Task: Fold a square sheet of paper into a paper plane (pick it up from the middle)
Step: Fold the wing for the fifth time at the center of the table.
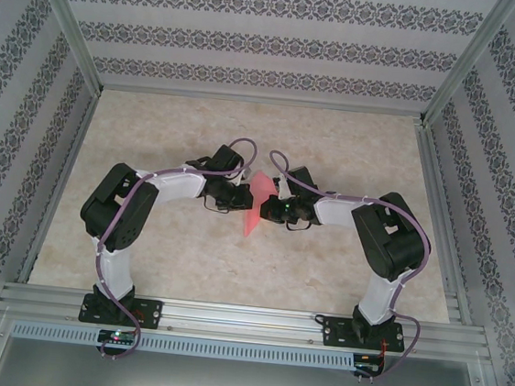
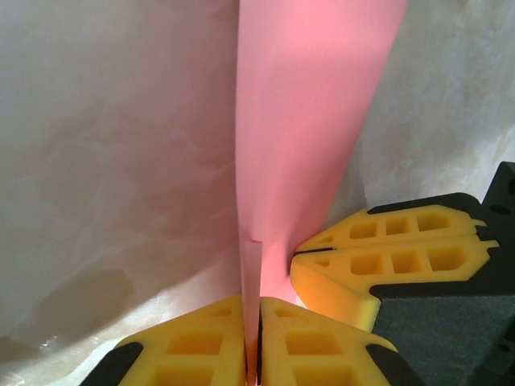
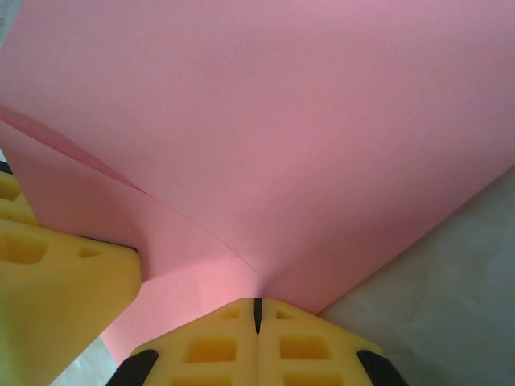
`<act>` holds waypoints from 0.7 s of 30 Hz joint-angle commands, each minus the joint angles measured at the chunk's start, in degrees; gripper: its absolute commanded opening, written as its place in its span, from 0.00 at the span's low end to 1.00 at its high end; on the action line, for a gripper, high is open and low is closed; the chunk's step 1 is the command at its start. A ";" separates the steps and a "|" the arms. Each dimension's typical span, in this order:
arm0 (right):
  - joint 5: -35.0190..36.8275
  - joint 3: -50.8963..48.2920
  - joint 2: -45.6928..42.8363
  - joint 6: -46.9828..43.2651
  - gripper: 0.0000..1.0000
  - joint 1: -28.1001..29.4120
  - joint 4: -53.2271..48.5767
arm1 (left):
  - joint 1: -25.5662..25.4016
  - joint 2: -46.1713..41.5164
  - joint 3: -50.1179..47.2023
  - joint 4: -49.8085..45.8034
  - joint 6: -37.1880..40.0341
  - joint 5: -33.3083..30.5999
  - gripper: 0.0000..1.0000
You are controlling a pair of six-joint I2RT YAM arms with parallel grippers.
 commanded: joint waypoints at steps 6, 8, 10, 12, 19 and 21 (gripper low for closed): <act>2.31 -2.53 0.04 0.13 0.01 -0.78 -1.59 | -1.92 2.55 3.52 -3.00 2.47 1.96 0.12; 2.30 -2.58 -0.09 0.12 0.01 -0.81 -1.55 | -2.01 2.62 3.86 -3.63 2.78 1.48 0.12; 2.30 -2.76 0.00 0.13 0.01 -0.83 -1.44 | -2.01 2.09 3.91 -4.59 3.14 0.21 0.14; 2.21 -2.75 0.17 0.25 0.01 -0.91 -1.38 | -2.01 1.67 4.16 -5.95 3.78 -1.17 0.15; 1.96 -2.82 0.26 0.29 0.01 -1.02 -1.00 | -2.01 1.39 4.89 -6.53 4.06 -1.35 0.13; 1.98 -2.97 0.17 0.19 0.01 -1.04 -1.00 | -2.06 1.14 5.03 -7.18 4.27 -1.81 0.15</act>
